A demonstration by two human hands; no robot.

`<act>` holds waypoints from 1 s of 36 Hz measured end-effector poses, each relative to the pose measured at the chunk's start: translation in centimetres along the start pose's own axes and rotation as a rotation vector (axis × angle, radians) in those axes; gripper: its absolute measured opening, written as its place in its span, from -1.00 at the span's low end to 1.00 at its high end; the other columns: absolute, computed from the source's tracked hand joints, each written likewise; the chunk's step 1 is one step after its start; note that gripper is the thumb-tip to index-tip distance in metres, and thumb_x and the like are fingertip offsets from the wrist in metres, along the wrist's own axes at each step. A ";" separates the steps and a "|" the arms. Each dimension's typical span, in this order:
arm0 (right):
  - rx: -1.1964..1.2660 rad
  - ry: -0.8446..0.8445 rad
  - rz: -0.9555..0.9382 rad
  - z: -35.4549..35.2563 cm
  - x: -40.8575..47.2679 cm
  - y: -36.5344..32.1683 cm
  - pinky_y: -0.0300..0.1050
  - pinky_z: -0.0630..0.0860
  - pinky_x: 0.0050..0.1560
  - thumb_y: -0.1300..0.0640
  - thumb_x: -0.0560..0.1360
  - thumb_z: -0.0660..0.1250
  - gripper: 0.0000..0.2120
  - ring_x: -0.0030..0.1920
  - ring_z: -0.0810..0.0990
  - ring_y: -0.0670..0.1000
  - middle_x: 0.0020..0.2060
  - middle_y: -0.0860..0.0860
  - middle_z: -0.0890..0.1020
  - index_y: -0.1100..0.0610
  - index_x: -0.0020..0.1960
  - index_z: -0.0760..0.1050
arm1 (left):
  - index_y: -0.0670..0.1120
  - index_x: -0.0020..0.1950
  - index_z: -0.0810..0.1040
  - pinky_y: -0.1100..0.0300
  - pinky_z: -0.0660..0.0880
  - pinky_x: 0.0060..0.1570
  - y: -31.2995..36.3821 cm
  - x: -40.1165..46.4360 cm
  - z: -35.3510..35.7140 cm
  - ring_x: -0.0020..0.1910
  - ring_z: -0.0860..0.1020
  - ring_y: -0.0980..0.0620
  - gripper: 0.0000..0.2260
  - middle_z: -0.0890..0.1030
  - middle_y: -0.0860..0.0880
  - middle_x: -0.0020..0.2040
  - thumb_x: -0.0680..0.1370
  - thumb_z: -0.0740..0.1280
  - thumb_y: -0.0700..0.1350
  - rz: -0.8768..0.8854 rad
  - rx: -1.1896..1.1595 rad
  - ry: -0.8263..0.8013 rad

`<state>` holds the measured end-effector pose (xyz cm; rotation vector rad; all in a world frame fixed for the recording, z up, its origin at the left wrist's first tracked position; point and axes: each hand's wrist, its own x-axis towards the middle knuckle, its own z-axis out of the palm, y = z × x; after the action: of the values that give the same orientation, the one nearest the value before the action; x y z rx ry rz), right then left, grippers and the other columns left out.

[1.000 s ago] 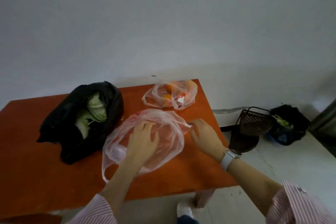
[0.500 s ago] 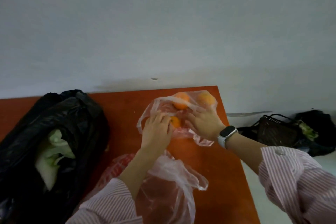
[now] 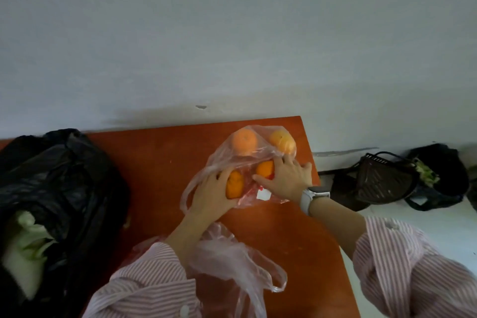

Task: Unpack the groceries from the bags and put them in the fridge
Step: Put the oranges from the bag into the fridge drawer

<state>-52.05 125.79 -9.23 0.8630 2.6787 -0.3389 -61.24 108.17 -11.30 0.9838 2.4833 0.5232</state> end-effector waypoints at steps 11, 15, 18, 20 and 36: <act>0.055 -0.048 0.034 0.4 -2.5 -0.9 0.22 0.23 0.30 -0.26 0.34 0.35 -0.10 0.39 0.20 0.20 0.40 0.15 0.22 0.20 0.43 0.04 | 0.15 0.32 0.29 0.26 0.34 0.03 1.6 -4.6 -3.7 0.16 0.42 0.10 -0.36 0.38 0.09 0.23 0.32 0.49 0.08 0.034 -0.246 0.193; 0.125 0.134 -0.109 0.2 -5.8 -0.3 0.24 0.16 0.38 -0.28 0.34 0.33 -0.10 0.43 0.11 0.17 0.43 0.11 0.14 0.18 0.44 0.01 | 0.19 0.33 0.26 0.45 0.29 -0.08 2.5 -7.1 -5.2 0.07 0.39 0.14 -0.33 0.26 0.10 0.18 0.33 0.52 -0.01 -0.025 -0.370 0.202; 0.295 0.259 -0.180 -0.7 -9.1 -0.5 0.28 0.02 0.43 -0.31 0.33 0.33 -0.10 0.46 0.05 0.18 0.46 0.11 0.10 0.13 0.45 0.05 | 0.28 0.24 0.24 0.52 0.29 -0.20 3.1 -8.9 -6.0 0.03 0.42 0.12 -0.35 0.27 0.07 0.16 0.31 0.54 -0.02 -0.045 -0.448 0.262; 0.515 0.309 -0.185 -1.6 -11.8 -1.0 0.25 0.07 0.43 -0.24 0.34 0.36 -0.23 0.42 0.16 0.11 0.40 0.06 0.20 0.04 0.39 0.11 | 0.29 0.20 0.23 0.51 0.29 -0.18 3.6 -10.4 -6.4 0.05 0.42 0.09 -0.35 0.28 0.04 0.17 0.31 0.54 -0.04 -0.041 -0.504 0.286; 1.088 0.446 0.262 5.0 -40.6 -3.7 -0.32 0.41 -0.09 0.07 0.34 0.49 -0.31 0.10 0.39 -0.05 0.16 -0.07 0.25 -0.15 0.24 0.08 | 0.19 0.27 0.27 0.35 0.44 0.02 6.2 -30.4 -2.6 0.14 0.44 0.22 -0.35 0.39 0.24 0.17 0.33 0.53 -0.15 0.294 -0.842 -0.032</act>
<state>-21.88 99.97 1.09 1.6984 2.5652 -1.7977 -38.94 90.34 1.21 0.9567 1.7753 1.4647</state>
